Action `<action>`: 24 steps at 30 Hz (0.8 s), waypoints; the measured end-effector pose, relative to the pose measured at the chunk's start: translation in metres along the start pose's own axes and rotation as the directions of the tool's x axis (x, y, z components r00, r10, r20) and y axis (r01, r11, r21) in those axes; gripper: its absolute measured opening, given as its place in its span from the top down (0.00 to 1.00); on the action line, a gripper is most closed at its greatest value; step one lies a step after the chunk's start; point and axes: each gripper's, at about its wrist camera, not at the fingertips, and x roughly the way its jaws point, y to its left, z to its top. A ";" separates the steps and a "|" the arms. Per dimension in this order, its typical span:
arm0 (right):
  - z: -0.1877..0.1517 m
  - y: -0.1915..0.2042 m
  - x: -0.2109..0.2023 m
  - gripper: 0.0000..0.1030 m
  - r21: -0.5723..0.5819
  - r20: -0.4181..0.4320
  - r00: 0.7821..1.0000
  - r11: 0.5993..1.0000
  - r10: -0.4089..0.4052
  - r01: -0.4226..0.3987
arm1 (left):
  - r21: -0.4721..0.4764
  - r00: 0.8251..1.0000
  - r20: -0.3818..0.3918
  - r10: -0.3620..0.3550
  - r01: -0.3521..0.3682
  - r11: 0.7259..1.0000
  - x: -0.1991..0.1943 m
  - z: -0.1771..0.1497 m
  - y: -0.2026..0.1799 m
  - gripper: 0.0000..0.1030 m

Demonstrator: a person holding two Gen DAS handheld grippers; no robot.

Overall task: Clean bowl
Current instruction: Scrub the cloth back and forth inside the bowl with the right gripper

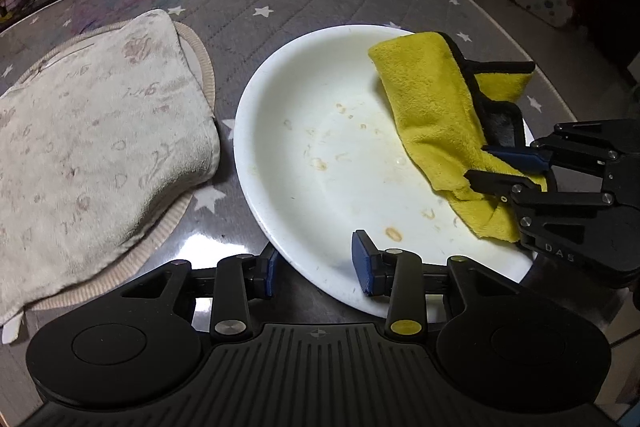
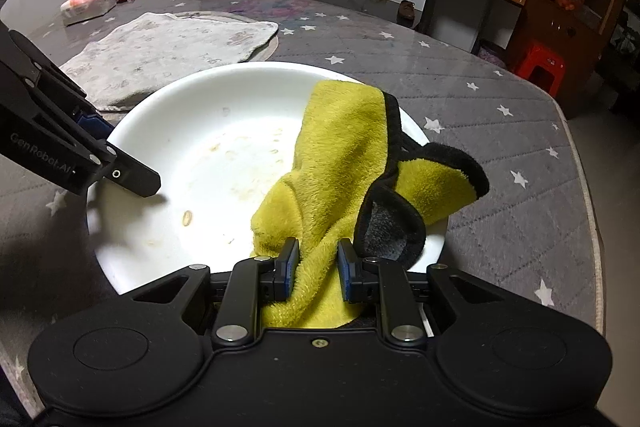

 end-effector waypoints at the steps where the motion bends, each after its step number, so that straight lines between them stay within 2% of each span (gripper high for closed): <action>1: 0.000 -0.001 0.001 0.79 0.004 0.001 1.000 1.000 0.001 -0.001 | 0.003 1.000 -0.001 0.002 -0.002 1.000 0.001 0.001 0.000 0.63; 10: 0.004 -0.009 0.010 0.79 0.031 0.020 1.000 0.999 -0.017 0.017 | 0.041 1.000 0.008 0.017 -0.017 0.999 0.002 0.003 -0.002 0.62; 24: 0.025 -0.019 0.033 0.79 0.036 0.046 0.997 0.998 -0.062 0.060 | 0.049 1.000 0.014 0.014 -0.014 0.999 0.000 0.001 -0.003 0.62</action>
